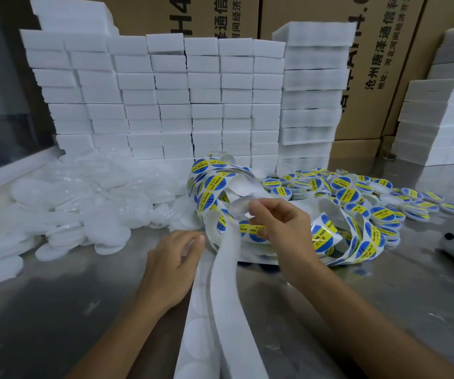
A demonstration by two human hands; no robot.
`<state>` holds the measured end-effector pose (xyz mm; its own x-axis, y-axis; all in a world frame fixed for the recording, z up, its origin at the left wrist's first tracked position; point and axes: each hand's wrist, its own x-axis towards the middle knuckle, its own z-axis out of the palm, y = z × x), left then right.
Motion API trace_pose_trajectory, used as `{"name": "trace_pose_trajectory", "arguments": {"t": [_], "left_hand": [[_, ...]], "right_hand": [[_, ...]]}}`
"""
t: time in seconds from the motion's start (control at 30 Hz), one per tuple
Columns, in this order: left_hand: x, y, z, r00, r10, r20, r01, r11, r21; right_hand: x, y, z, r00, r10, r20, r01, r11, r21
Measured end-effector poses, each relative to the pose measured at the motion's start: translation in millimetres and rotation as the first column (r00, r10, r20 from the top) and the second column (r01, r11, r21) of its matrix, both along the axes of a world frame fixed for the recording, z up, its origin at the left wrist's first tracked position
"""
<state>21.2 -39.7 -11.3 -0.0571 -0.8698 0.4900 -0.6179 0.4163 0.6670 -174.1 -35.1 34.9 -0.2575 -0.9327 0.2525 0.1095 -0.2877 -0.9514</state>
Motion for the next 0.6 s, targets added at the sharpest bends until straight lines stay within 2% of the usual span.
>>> {"name": "trace_pose_trajectory", "arguments": {"t": [0.07,0.13,0.27,0.4,0.53,0.6], "left_hand": [[6.9,-3.9,-0.5,0.976,0.064,0.208,-0.087,0.991,0.104],[8.9,-6.2,-2.0,0.932,0.109,0.344,-0.177,0.969,0.173],[9.7,-7.9,-4.3,0.861,0.139,0.489,-0.237,0.961,0.144],[15.3,-9.2,-2.6,0.846,0.247,0.472,-0.333,0.937,0.106],[17.5,-7.9,0.6,0.895,0.314,0.318,-0.364,0.924,0.113],[18.6,-6.3,2.9,0.898,0.328,0.292,-0.367,0.926,0.087]], "right_hand": [[3.8,3.1,1.2,1.000,0.023,0.004,-0.022,0.999,-0.049],[5.6,5.9,2.6,0.999,0.034,0.002,-0.034,0.996,-0.080],[6.4,10.1,5.4,0.997,0.068,-0.020,-0.070,0.992,-0.108],[7.1,11.7,6.4,0.997,0.066,-0.050,-0.072,0.988,-0.138],[7.9,10.5,3.7,0.983,-0.017,-0.184,-0.020,0.980,-0.197],[7.9,9.8,1.6,0.970,-0.034,-0.240,-0.021,0.975,-0.222]]}}
